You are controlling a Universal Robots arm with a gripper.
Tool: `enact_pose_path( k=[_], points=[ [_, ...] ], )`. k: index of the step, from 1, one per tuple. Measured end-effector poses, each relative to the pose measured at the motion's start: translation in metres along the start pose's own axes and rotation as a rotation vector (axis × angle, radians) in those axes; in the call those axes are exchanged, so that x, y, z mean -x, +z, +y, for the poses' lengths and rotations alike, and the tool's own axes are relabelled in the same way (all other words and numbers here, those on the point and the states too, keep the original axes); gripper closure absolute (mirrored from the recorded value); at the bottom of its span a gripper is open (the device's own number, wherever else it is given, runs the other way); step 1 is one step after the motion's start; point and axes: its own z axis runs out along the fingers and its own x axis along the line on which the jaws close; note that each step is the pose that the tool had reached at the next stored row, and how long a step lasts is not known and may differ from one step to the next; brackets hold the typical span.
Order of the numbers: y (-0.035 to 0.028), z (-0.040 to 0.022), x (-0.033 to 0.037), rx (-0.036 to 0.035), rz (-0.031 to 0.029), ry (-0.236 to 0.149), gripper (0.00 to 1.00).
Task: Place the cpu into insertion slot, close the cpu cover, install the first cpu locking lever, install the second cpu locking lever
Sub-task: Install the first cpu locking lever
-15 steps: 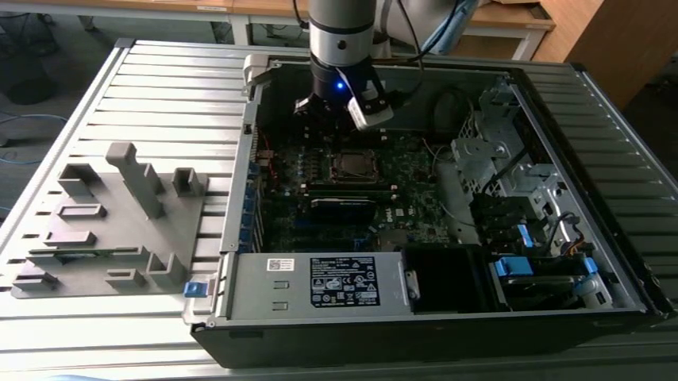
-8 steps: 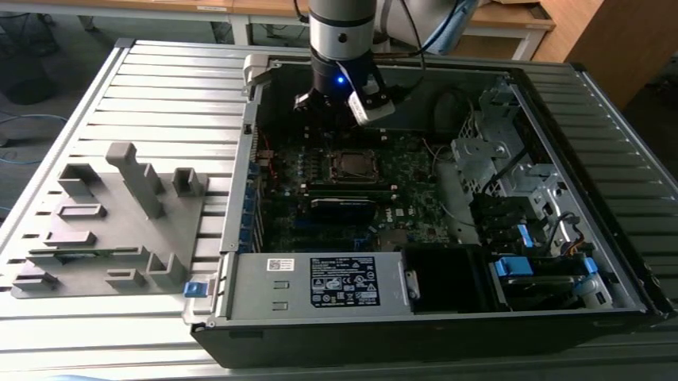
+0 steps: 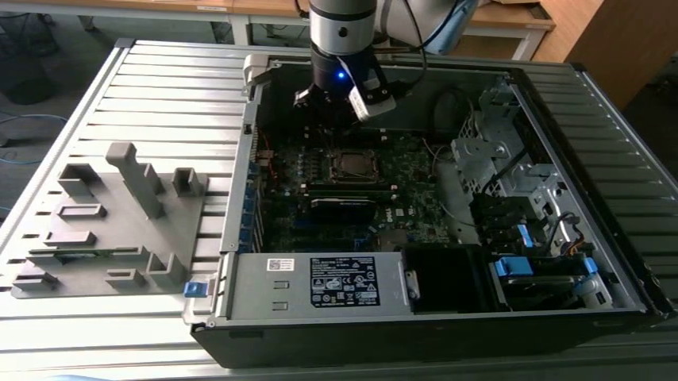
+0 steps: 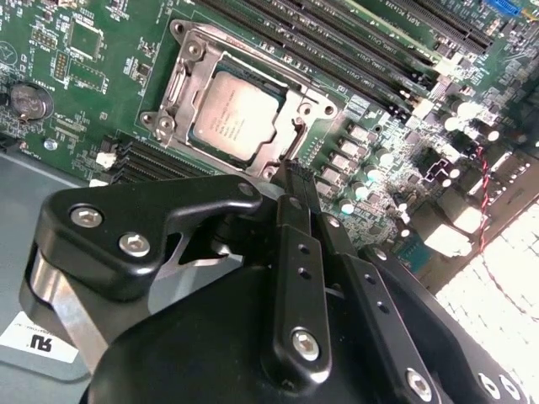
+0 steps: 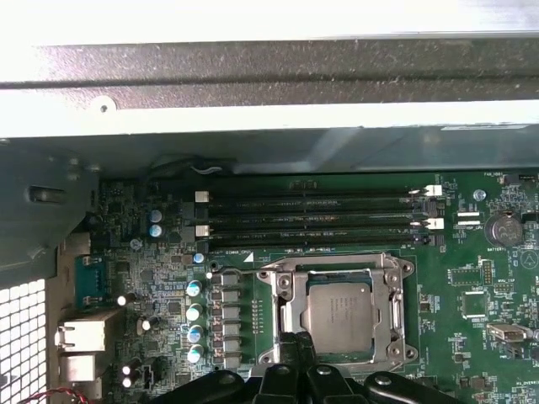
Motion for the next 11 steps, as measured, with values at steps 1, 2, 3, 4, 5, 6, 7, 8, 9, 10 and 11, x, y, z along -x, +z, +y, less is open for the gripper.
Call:
enact_pose_path(
  k=[1, 2, 3, 4, 5, 6, 7, 8, 9, 10, 11],
  points=[
    [0.0, 0.0, 0.0, 0.0, 0.0, 0.0, 0.89],
    [0.0, 0.0, 0.0, 0.0, 0.0, 0.0, 0.89],
    [0.0, 0.0, 0.0, 0.0001, 0.0, 0.0, 0.89],
    [0.0, 0.0, 0.0, 0.0, 0.0, 0.0, 0.89],
    [-0.0001, 0.0, 0.0, 0.0, 0.0, 0.0, 0.89],
    [-0.0002, -0.0001, -0.0007, -0.0002, 0.0002, 0.0, 0.89],
    [-0.0003, -0.0002, -0.0022, -0.0004, 0.0002, 0.0, 0.89],
    [-0.0002, -0.0002, -0.0041, -0.0001, 0.0001, 0.0, 0.89],
    [-0.0002, -0.0003, -0.0062, 0.0, 0.0, 0.0, 0.89],
    [-0.0002, -0.0004, -0.0086, 0.0, 0.0, 0.0, 0.89],
    [-0.0002, -0.0005, -0.0109, 0.0, 0.0, 0.0, 0.89]
  ],
)
